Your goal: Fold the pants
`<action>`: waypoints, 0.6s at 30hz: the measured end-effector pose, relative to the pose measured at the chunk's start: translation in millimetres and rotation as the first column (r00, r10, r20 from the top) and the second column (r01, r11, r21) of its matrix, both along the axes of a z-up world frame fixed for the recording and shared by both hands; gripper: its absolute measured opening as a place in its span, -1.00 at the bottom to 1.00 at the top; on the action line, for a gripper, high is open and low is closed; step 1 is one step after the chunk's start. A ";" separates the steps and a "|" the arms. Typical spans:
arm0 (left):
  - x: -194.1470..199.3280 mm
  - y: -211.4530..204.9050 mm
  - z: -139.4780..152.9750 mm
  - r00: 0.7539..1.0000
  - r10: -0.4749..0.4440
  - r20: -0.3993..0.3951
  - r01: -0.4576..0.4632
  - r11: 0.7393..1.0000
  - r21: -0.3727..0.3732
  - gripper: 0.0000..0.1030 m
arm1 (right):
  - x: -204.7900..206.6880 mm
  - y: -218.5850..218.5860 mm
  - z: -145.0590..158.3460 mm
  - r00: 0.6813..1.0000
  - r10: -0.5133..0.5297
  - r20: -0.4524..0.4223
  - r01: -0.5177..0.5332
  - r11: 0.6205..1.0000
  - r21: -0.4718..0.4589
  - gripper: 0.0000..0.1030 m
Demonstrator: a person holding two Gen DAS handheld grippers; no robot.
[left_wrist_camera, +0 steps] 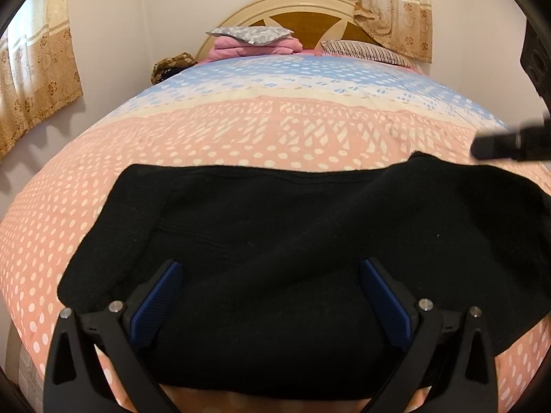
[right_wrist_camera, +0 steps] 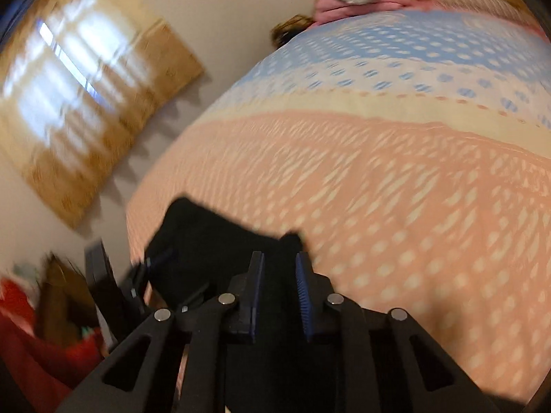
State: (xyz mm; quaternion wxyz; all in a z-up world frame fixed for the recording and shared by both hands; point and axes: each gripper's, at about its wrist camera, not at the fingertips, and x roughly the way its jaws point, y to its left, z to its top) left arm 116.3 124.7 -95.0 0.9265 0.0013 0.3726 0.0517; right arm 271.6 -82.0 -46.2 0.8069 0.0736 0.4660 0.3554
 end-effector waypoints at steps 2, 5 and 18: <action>0.1 0.1 -0.3 1.000 0.000 0.001 0.000 1.000 0.000 1.00 | -9.3 19.2 -19.3 1.000 0.022 -0.004 -0.023 0.996 -0.083 -0.62; 0.0 0.5 -0.2 1.000 0.000 0.000 0.000 1.000 0.001 1.00 | -5.9 23.4 -54.3 0.998 -0.056 0.001 0.055 0.982 -0.180 -0.86; 25.7 37.1 48.5 0.998 0.051 0.037 -0.053 0.997 0.062 1.00 | -22.4 70.2 -17.7 0.990 -0.051 0.128 0.064 0.993 -0.101 -0.80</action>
